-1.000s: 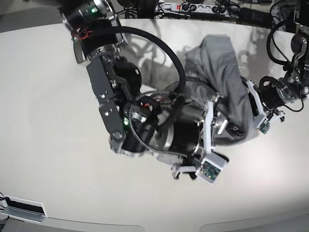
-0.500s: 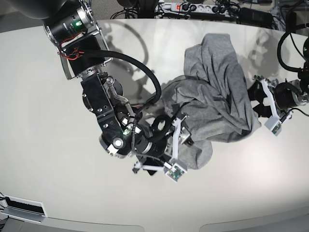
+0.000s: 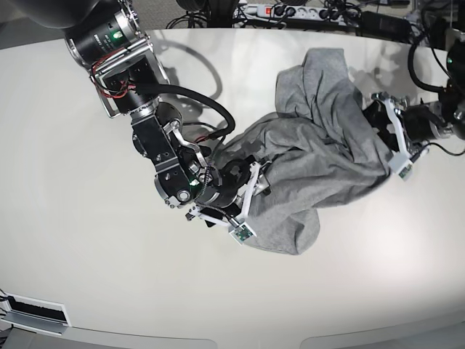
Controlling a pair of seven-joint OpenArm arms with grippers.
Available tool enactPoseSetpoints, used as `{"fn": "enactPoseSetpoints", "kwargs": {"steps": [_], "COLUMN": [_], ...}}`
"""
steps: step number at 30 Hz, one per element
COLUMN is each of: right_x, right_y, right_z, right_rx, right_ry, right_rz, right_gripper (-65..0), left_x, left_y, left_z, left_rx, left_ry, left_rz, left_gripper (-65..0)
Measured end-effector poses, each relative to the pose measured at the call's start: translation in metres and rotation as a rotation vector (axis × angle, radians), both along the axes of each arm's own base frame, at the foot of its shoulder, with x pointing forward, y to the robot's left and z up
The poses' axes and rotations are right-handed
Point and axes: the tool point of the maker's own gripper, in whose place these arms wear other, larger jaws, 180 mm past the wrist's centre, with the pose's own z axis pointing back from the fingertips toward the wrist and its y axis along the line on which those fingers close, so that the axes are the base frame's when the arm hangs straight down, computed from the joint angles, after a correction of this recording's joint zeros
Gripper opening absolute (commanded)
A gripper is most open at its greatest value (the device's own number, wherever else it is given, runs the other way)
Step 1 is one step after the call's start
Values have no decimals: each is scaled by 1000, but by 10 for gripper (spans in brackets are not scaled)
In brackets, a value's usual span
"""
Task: Layout the t-shirt on the table in an organized manner, then fold the t-shirt properly
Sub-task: 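Drag the shirt toward the left gripper and grasp it with the left gripper, then pull the shirt apart between both grippers, stretching it lengthwise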
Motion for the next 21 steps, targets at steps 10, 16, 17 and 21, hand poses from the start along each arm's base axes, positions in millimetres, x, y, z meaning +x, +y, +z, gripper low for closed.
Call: {"fn": "enactPoseSetpoints", "kwargs": {"steps": [10, 16, 17, 21], "right_x": [1, -9, -12, -10], "right_y": [17, 10, 10, 7], "right_z": [8, -26, -32, -32], "right_rx": [39, 33, 33, -28], "right_ry": [-24, 46, 59, 17], "right_rz": [7, -29, -32, 34], "right_gripper": [-333, -594, -650, -650], "left_x": [-19, -16, -16, -13], "left_y": [-36, -43, -43, -34], "left_z": [-34, -36, -37, -38], "left_rx": [-112, -128, -125, -79], "left_ry": [57, 60, 61, 53], "left_rz": [73, 110, 119, 109], "left_gripper": [-260, -521, -612, -650]}}
